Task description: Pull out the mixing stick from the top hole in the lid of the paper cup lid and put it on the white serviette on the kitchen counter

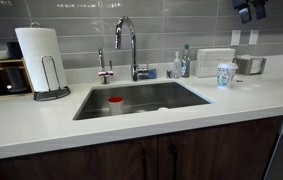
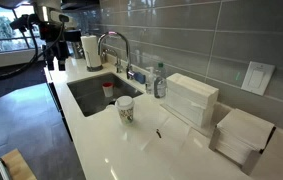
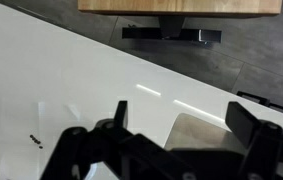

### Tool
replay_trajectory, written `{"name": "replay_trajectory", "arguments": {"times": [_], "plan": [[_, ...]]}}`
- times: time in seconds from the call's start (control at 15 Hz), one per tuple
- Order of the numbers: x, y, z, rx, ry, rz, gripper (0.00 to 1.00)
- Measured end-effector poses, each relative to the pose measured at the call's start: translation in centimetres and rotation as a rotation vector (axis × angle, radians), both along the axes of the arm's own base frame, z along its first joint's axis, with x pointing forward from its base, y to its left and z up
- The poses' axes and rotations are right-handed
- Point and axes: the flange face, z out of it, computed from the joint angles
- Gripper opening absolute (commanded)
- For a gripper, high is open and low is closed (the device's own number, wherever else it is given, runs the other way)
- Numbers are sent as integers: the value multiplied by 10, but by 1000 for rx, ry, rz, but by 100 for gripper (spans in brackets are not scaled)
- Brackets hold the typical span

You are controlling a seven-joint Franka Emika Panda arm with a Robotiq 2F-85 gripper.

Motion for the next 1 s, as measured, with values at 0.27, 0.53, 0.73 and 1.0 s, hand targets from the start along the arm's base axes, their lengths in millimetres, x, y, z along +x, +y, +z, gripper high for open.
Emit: {"name": "replay_trajectory", "arguments": {"times": [0.27,0.53,0.73,1.0], "plan": [[0,0,0,0,0,0,100],[0,0,0,0,0,0,100],[2,-1,1,0,-12,0,100],[14,-27,10,21,-75,-16,100]]}}
